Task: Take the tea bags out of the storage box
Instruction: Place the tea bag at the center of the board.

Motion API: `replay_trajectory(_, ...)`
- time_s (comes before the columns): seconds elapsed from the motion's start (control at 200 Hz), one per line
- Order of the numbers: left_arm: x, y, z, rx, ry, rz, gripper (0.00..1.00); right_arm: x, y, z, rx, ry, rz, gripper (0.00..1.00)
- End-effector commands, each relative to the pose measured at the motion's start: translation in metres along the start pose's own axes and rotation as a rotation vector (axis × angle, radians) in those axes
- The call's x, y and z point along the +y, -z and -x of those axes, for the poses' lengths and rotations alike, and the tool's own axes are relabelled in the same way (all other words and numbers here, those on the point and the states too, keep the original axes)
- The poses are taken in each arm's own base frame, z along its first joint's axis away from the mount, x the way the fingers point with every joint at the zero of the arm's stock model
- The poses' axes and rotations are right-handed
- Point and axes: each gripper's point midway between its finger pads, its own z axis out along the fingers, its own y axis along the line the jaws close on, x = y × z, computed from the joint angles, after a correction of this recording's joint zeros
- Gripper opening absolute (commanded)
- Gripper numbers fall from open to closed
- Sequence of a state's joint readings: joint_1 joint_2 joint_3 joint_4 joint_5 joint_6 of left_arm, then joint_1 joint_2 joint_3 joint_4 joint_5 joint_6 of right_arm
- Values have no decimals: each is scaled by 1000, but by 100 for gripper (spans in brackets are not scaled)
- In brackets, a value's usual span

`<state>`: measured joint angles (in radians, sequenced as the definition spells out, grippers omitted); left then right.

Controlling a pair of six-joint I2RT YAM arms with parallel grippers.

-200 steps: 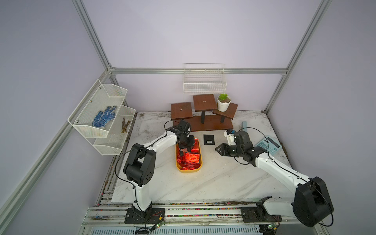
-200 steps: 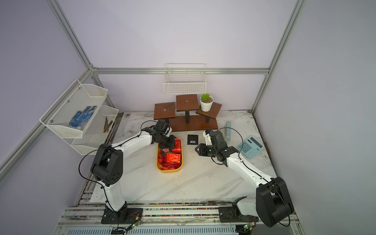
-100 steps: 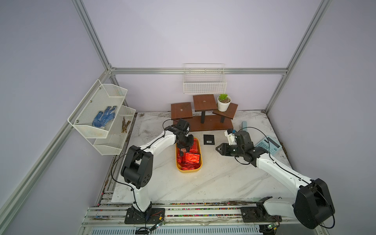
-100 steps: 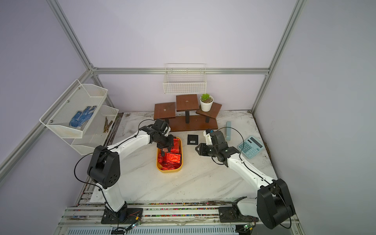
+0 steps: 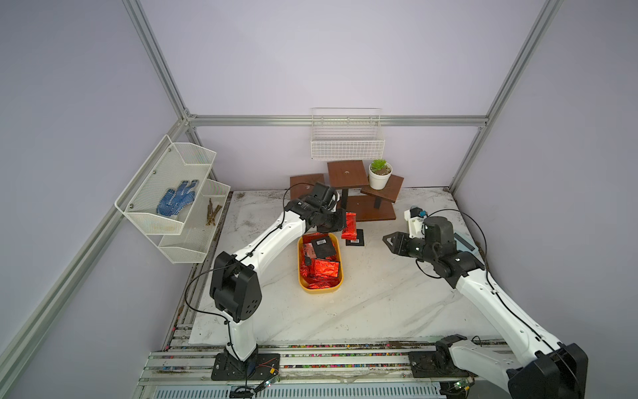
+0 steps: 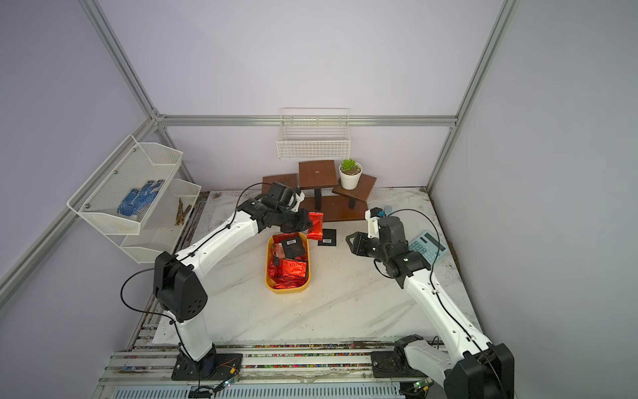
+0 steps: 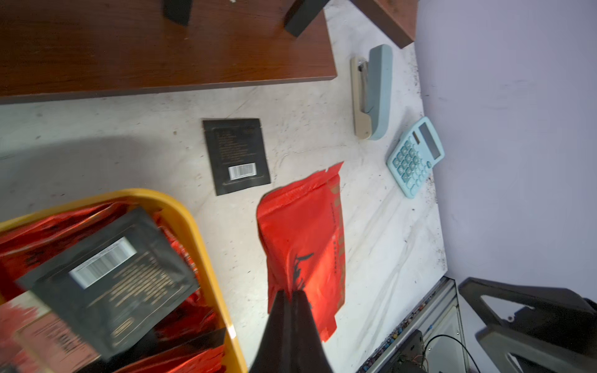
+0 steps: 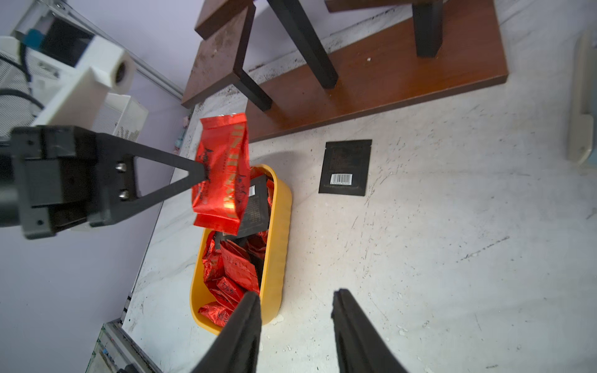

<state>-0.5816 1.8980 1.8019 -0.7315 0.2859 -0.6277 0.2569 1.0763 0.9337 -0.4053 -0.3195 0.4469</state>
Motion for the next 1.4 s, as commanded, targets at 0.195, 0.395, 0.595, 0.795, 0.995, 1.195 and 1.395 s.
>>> replay_trajectory(0.195,-31,-87,18,20,40,-104,0,13,37,11,-69,-33,42,45)
replay_trajectory(0.395,-30,-146,20,23,60,-106,0,11,39,2,-54,-47,48,45)
replay_trajectory(0.595,-25,-185,17,38,97,-140,0,4,37,-7,-36,-50,32,45)
replay_trajectory(0.795,-11,-205,7,61,106,-120,0,2,39,-8,-36,-41,21,45)
replay_trajectory(0.995,-9,-209,4,70,104,-119,23,-1,38,-11,-33,-43,17,45)
replay_trajectory(1.195,-22,-190,15,42,71,-138,54,0,42,-10,-45,-39,17,49)
replay_trajectory(1.395,-45,-140,33,-25,30,-156,54,4,43,-6,-54,-22,30,51)
